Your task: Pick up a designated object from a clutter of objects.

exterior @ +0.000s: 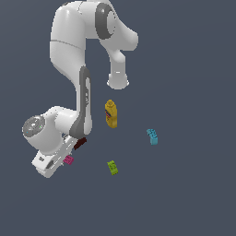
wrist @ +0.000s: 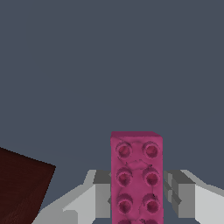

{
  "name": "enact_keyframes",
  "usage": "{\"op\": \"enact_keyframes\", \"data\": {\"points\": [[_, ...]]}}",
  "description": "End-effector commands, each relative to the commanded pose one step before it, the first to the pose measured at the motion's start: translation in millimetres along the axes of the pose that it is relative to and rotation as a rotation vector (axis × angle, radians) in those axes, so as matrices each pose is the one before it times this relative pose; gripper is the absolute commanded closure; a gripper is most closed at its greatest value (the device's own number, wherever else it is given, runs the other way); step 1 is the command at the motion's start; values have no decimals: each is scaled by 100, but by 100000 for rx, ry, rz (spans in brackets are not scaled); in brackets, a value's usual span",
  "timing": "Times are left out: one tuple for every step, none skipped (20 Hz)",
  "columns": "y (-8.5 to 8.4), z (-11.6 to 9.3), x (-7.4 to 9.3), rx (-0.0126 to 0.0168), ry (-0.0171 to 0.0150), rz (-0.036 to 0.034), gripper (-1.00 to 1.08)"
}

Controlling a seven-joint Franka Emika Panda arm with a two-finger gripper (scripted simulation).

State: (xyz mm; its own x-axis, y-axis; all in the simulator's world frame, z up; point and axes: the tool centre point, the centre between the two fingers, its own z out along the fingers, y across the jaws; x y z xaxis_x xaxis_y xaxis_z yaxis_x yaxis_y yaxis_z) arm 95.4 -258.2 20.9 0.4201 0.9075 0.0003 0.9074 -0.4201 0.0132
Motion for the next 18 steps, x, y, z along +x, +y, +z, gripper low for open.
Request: {"op": "enact_keyframes", "data": {"points": [[-478, 883, -28, 1321, -60, -16, 108], [0, 0, 0, 0, 0, 0, 108], [0, 0, 0, 0, 0, 0, 108], [0, 0, 0, 0, 0, 0, 108], [0, 0, 0, 0, 0, 0, 108], [0, 0, 0, 0, 0, 0, 108], [0, 0, 0, 0, 0, 0, 108], [0, 0, 0, 0, 0, 0, 108], [691, -1182, 145, -1975, 36, -133, 108], [-11, -19, 22, 0, 0, 0, 108], [-32, -57, 66, 0, 0, 0, 108], [-54, -95, 111, 0, 0, 0, 108], [-76, -134, 156, 0, 0, 0, 108], [-98, -147, 205, 37, -31, -3, 108], [-121, -215, 250, 0, 0, 0, 108], [-145, -257, 299, 0, 0, 0, 108], [-169, -274, 353, 37, -32, -4, 108], [-195, -345, 402, 0, 0, 0, 108]]}}
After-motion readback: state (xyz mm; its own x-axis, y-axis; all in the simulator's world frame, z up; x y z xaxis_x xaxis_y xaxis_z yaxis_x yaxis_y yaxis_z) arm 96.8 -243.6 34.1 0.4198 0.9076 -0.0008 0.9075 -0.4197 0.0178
